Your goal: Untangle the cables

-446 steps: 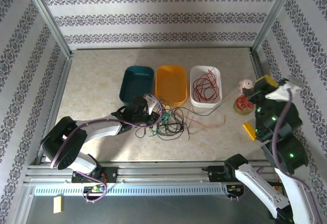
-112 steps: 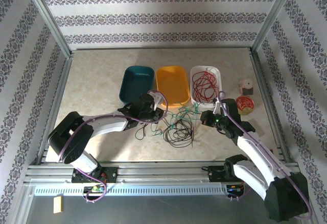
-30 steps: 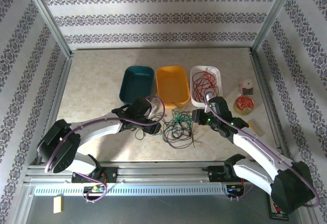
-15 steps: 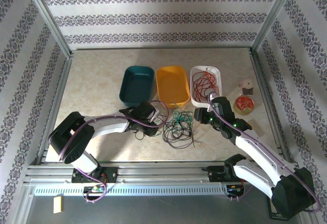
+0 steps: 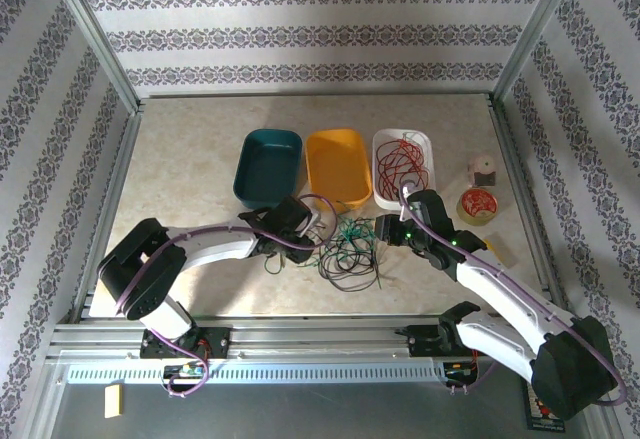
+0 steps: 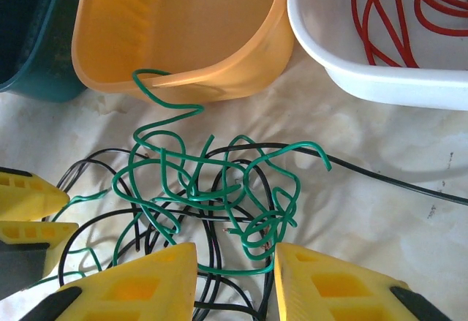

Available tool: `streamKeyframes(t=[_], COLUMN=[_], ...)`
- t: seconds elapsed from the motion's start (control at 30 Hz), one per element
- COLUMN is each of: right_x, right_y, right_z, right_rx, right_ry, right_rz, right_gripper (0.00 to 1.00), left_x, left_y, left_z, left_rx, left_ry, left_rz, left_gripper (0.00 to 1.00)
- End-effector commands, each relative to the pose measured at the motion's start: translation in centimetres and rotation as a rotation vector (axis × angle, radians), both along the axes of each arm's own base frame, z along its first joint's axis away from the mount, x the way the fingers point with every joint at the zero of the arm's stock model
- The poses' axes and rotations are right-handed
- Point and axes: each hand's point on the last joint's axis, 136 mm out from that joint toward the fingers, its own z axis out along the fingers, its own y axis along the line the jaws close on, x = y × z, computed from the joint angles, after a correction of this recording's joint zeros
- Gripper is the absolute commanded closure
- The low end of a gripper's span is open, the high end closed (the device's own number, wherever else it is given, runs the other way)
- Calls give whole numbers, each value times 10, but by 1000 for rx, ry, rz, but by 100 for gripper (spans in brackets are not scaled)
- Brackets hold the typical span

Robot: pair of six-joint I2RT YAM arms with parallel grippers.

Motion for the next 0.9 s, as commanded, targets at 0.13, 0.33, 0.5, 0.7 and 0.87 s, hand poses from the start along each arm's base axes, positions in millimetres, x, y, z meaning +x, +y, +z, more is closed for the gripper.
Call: streamKeyframes(t=[0.13, 0.33, 0.5, 0.7, 0.87], right_x=[5, 2, -8, -30, -29], right_y=[5, 9, 43, 103, 141], right_z=[13, 15, 32, 55, 69], right_rx=[17, 17, 38, 83, 73], right_ry=[-42, -45, -75, -86, -115], right_rz=[8, 38, 187, 450, 556], right_gripper=[66, 67, 65, 51, 46], left_x=[-10, -8, 15, 38, 49], left_y=[7, 7, -1, -4, -5], left_z=[-15, -13, 33, 122, 153], left_rx=[94, 90, 4, -256, -419], left_ry=[33, 25, -147, -371, -394], left_rz=[-6, 2, 30, 128, 218], left_gripper=[64, 92, 100, 100, 100])
